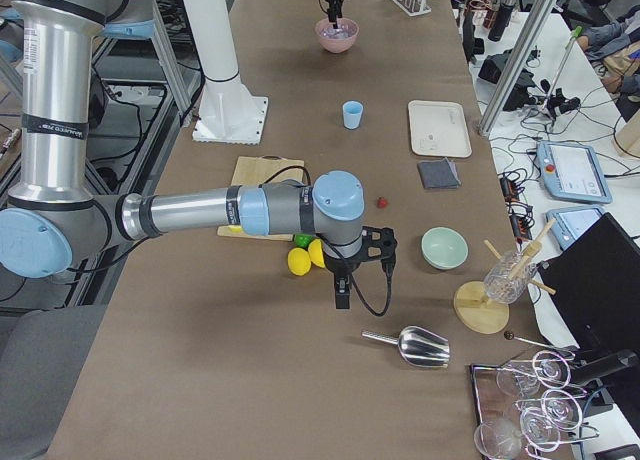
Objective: Put ice and strawberries in cup
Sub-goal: 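Lower the left gripper into the pink bowl of ice cubes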
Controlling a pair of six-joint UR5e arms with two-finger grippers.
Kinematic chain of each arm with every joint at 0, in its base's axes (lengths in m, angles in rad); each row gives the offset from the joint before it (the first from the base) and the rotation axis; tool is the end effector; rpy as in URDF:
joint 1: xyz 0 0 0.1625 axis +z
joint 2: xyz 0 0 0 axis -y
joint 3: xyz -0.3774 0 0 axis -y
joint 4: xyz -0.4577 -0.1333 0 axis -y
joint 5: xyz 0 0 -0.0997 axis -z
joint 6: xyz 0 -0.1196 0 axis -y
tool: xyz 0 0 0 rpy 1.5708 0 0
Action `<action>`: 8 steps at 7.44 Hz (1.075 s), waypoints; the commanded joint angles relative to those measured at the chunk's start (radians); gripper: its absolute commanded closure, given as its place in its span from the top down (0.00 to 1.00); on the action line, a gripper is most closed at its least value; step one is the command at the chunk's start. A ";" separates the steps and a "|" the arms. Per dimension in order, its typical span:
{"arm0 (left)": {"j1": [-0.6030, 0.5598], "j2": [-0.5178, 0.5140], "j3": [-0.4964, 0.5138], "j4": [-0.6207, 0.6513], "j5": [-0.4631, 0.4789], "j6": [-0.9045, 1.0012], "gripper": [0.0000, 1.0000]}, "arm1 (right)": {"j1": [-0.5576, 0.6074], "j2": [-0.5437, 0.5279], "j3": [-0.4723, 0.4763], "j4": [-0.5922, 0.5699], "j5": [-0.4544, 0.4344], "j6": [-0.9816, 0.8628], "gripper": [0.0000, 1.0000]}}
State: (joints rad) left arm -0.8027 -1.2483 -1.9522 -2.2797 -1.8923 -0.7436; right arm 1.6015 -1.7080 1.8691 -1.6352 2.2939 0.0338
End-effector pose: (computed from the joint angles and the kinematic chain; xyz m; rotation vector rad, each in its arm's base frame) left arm 0.2702 -0.4172 0.5059 0.3444 0.7445 0.1465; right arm 0.0697 -0.5061 0.5426 0.0913 -0.7227 0.0267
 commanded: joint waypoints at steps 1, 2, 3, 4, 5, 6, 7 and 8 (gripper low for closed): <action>0.002 -0.002 0.010 -0.010 -0.001 0.049 0.84 | 0.000 -0.001 -0.001 0.000 -0.001 0.000 1.00; 0.000 -0.008 0.015 -0.010 -0.001 0.049 0.81 | 0.000 0.001 -0.001 0.000 -0.001 0.000 1.00; 0.000 -0.013 0.022 -0.010 -0.001 0.056 0.79 | 0.000 -0.001 -0.001 0.000 -0.001 0.000 1.00; 0.000 -0.017 0.035 -0.010 -0.001 0.059 0.79 | 0.000 -0.001 -0.001 0.000 -0.001 0.000 1.00; 0.000 -0.032 0.045 -0.010 -0.001 0.061 0.79 | 0.000 -0.001 -0.002 0.000 -0.001 0.000 1.00; 0.000 -0.045 0.061 -0.010 -0.001 0.061 0.79 | 0.000 0.001 -0.002 0.000 -0.001 0.000 1.00; 0.000 -0.045 0.061 -0.010 -0.001 0.062 0.79 | 0.000 0.001 -0.004 0.000 -0.001 0.000 1.00; 0.000 -0.043 0.061 -0.010 -0.001 0.063 0.79 | 0.000 -0.001 -0.004 0.000 -0.001 0.000 1.00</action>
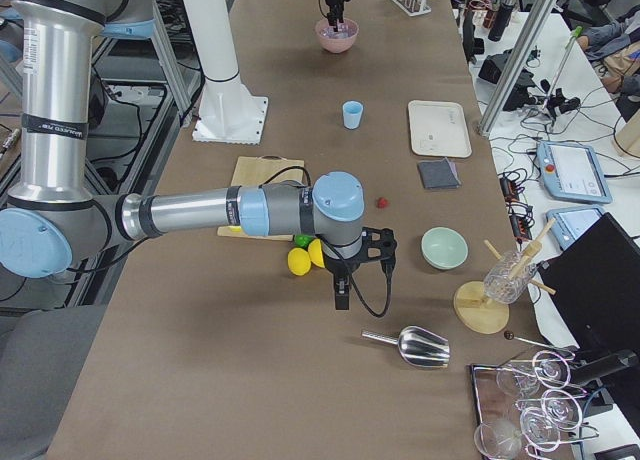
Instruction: Put ice and strawberries in cup
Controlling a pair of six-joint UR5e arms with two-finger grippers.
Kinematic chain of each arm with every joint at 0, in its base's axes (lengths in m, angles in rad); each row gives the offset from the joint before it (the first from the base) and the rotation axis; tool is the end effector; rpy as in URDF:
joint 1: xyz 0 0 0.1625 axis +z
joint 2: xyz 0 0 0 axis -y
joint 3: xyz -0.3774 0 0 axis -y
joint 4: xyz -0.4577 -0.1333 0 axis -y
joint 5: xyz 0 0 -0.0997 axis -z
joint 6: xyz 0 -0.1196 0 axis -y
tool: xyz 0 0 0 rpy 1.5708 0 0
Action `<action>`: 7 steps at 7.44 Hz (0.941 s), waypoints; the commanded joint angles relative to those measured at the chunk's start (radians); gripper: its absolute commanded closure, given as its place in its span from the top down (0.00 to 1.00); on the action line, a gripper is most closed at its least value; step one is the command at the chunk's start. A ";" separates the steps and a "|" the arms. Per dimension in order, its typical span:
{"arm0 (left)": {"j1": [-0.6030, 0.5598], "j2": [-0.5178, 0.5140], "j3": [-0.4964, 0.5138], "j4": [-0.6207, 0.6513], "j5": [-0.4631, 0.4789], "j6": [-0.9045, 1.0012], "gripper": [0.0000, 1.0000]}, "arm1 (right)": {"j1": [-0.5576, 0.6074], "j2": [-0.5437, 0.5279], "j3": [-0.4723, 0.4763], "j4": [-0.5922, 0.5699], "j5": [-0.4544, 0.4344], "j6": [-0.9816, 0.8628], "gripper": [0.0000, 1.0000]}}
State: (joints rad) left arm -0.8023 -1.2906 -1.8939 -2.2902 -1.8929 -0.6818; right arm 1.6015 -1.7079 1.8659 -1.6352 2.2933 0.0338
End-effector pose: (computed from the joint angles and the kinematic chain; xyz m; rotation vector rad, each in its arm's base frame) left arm 0.2813 -0.4282 0.5187 0.3628 0.7312 0.2046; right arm 0.0698 -0.5062 0.5444 0.0884 -0.7221 0.0278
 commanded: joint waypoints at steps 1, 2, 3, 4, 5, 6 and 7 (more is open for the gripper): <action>0.000 0.002 -0.001 0.000 -0.002 0.001 0.79 | 0.000 0.001 -0.001 0.000 0.000 0.000 1.00; 0.002 0.001 -0.001 0.000 -0.002 0.001 0.79 | 0.000 0.001 -0.001 0.000 0.000 0.000 1.00; 0.002 0.002 -0.001 0.002 0.000 0.001 0.72 | 0.000 -0.001 -0.002 0.000 0.000 0.000 1.00; 0.002 0.001 0.001 0.002 0.000 0.001 0.63 | 0.000 -0.001 -0.002 0.000 0.000 0.000 1.00; 0.002 0.002 0.001 0.002 0.000 0.001 0.59 | 0.000 -0.001 -0.002 0.000 0.000 0.000 1.00; 0.002 0.002 -0.001 0.002 0.000 0.001 0.57 | 0.000 -0.001 -0.002 0.000 0.000 0.000 1.00; 0.002 0.002 -0.001 0.002 0.000 0.001 0.54 | 0.000 -0.001 -0.002 0.000 0.000 0.000 1.00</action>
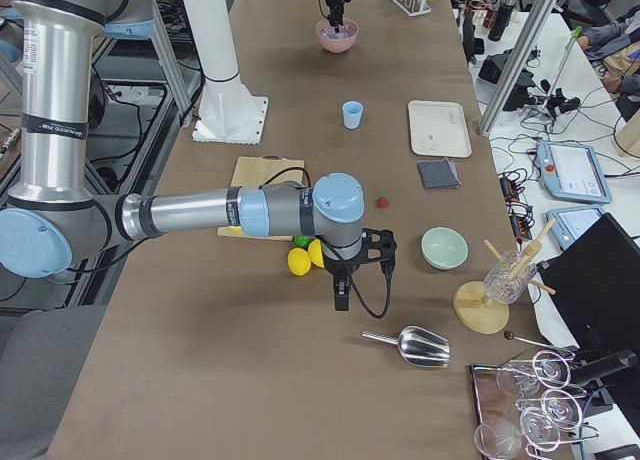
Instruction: Put ice and strawberries in cup
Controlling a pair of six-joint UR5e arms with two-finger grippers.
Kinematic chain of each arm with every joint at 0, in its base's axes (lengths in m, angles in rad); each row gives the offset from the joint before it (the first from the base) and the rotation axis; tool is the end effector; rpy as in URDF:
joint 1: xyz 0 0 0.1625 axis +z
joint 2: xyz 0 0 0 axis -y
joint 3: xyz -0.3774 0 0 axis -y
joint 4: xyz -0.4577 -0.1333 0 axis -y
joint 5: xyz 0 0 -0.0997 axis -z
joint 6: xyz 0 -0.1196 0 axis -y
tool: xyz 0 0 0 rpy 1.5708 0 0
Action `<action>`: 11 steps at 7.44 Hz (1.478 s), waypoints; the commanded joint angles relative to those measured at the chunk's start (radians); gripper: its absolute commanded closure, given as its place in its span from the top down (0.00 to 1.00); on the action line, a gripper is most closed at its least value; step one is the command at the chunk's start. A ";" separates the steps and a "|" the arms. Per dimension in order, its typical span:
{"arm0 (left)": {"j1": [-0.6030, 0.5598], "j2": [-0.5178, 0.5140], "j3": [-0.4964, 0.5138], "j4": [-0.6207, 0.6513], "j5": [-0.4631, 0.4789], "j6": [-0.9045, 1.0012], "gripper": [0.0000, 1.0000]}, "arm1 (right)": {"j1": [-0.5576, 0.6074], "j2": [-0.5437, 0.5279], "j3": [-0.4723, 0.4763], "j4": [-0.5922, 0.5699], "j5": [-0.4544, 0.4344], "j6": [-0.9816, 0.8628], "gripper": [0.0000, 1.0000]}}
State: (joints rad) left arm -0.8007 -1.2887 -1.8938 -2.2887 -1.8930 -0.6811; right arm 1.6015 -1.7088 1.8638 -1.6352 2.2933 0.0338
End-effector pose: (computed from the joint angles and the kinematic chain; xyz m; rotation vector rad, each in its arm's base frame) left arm 0.2815 -0.4273 0.5200 0.3597 0.7293 0.2063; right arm 0.0698 -0.5058 0.5460 0.0855 -0.7221 0.0289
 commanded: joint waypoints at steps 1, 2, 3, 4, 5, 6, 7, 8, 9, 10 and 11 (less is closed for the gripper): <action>0.000 0.002 -0.001 0.000 0.000 0.000 0.51 | 0.000 0.000 0.000 0.000 0.000 0.000 1.00; 0.002 0.003 -0.001 0.000 0.000 0.002 0.48 | 0.000 0.000 0.000 0.000 0.000 0.000 1.00; 0.002 0.006 -0.001 0.000 -0.001 0.030 0.49 | 0.000 0.000 0.000 0.000 0.000 0.000 1.00; 0.002 0.009 0.001 0.002 -0.001 0.037 0.49 | 0.000 -0.002 0.000 0.000 0.000 0.000 1.00; 0.002 0.009 0.004 0.002 -0.003 0.037 0.49 | 0.000 -0.005 0.000 0.000 0.000 0.000 1.00; 0.002 0.009 0.007 0.002 -0.002 0.041 0.48 | 0.000 -0.005 0.000 0.000 0.000 0.000 1.00; 0.002 0.009 0.009 0.002 -0.003 0.043 0.48 | 0.000 -0.006 0.000 0.000 0.000 0.000 1.00; 0.002 0.006 0.009 0.002 -0.003 0.043 0.36 | 0.000 -0.006 0.000 0.000 0.000 0.000 1.00; 0.002 0.006 0.007 0.002 -0.008 0.043 0.15 | 0.000 -0.006 0.000 0.000 0.000 0.000 1.00; 0.000 0.003 0.007 0.002 -0.012 0.043 0.00 | 0.000 -0.006 0.000 0.000 0.000 0.000 1.00; -0.006 0.002 -0.001 0.000 -0.014 0.043 0.00 | 0.000 -0.006 0.001 0.000 0.000 0.000 1.00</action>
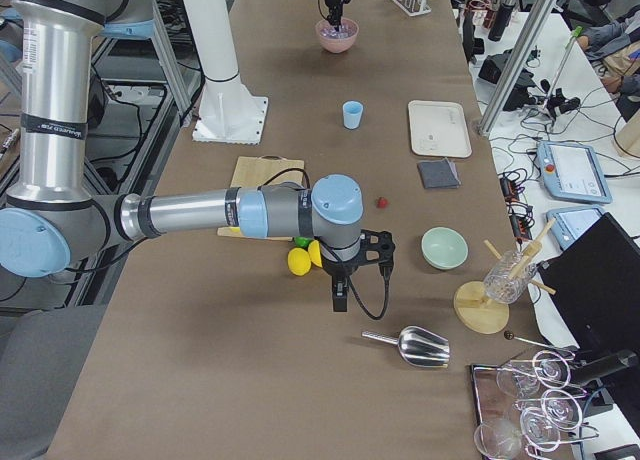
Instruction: Put ice and strawberries in cup
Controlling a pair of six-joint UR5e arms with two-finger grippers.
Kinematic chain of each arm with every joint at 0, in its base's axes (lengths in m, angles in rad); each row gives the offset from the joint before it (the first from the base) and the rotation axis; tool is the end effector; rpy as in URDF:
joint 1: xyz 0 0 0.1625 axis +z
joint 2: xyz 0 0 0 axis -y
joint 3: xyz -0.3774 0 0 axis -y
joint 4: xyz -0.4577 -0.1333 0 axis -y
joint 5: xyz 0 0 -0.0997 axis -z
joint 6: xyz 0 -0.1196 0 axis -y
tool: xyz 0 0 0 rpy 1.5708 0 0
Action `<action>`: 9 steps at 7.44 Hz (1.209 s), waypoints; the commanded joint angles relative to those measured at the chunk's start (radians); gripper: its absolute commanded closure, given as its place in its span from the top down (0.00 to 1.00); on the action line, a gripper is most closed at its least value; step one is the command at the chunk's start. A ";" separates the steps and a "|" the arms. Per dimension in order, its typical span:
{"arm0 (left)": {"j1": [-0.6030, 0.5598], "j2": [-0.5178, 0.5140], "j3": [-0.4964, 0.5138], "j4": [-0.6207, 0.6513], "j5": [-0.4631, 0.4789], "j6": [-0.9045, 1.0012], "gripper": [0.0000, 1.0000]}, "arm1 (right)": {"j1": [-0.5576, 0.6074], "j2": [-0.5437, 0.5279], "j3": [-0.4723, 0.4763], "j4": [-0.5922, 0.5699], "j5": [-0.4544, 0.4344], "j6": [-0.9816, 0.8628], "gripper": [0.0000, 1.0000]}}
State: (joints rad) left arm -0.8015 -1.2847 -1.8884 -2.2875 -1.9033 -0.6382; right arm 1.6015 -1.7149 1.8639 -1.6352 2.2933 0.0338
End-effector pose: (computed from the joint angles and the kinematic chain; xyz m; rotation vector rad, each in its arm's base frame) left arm 0.2808 -0.4255 0.5252 0.3608 0.7226 0.2483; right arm 0.0697 -0.5035 0.5490 0.0798 -0.7222 0.0311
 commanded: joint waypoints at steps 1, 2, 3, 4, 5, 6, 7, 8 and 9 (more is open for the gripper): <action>-0.014 -0.007 -0.018 0.000 -0.032 0.023 0.00 | 0.000 0.000 0.001 0.000 0.000 0.000 1.00; -0.053 -0.015 -0.026 0.000 -0.134 0.046 0.00 | 0.000 -0.002 0.001 0.000 0.000 0.000 1.00; -0.123 -0.071 -0.021 0.005 -0.208 0.046 0.00 | 0.000 0.000 0.003 0.000 0.000 0.000 1.00; -0.149 -0.108 -0.017 0.008 -0.258 0.045 0.00 | 0.000 -0.002 0.004 -0.002 0.000 0.000 1.00; -0.153 -0.177 -0.014 0.035 -0.278 0.031 0.00 | 0.000 -0.002 0.003 0.000 0.000 0.000 1.00; -0.150 -0.246 -0.012 0.077 -0.283 0.006 0.00 | 0.000 -0.002 0.003 -0.002 0.000 0.001 1.00; -0.139 -0.325 0.000 0.092 -0.283 -0.089 0.00 | 0.000 0.000 0.003 -0.002 0.000 0.002 1.00; -0.111 -0.435 0.033 0.100 -0.286 -0.212 0.00 | 0.000 0.000 0.003 -0.002 0.002 0.002 1.00; -0.043 -0.515 0.051 0.111 -0.275 -0.321 0.00 | 0.000 0.000 0.003 -0.002 0.002 0.003 1.00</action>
State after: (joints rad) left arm -0.9078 -1.6867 -1.8641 -2.1921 -2.1847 -0.8202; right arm 1.6015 -1.7153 1.8669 -1.6367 2.2942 0.0356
